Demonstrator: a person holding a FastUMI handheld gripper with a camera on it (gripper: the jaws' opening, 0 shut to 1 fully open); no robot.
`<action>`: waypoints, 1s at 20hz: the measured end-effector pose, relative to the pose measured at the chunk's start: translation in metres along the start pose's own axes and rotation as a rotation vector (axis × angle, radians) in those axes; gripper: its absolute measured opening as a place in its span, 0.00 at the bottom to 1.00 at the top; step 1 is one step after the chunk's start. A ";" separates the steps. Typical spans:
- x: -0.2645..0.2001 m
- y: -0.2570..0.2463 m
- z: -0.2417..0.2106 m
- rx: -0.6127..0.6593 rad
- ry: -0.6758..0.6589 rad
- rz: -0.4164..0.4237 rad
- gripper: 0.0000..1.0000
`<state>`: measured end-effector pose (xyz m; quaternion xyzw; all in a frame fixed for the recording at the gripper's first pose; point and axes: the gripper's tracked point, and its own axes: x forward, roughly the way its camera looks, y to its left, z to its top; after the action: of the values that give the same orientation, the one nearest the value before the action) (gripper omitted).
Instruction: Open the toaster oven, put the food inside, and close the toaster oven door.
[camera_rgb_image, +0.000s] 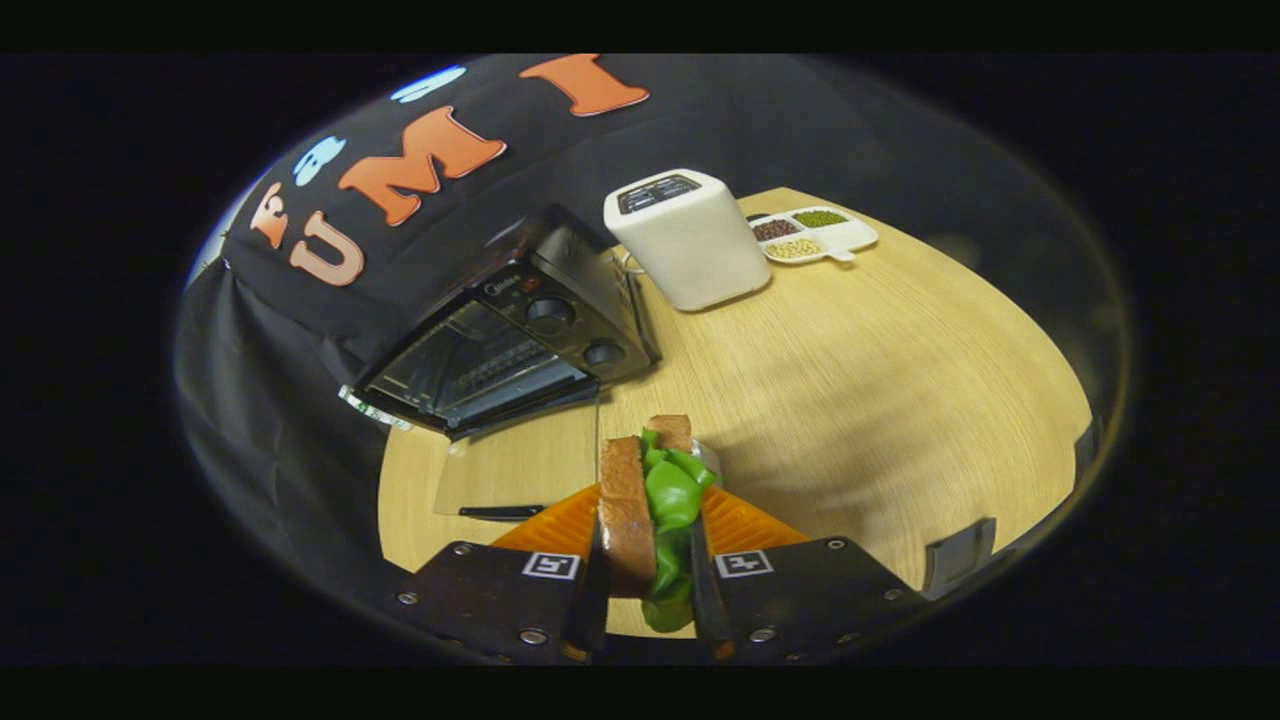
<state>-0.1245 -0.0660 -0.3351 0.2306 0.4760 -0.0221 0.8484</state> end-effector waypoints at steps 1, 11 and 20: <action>-0.005 0.004 0.007 -0.007 -0.018 0.002 0.35; -0.005 0.092 0.045 -0.018 -0.106 0.144 0.35; 0.041 0.161 0.037 -0.010 -0.072 0.236 0.35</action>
<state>-0.0313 0.0697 -0.2928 0.2798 0.4150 0.0719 0.8627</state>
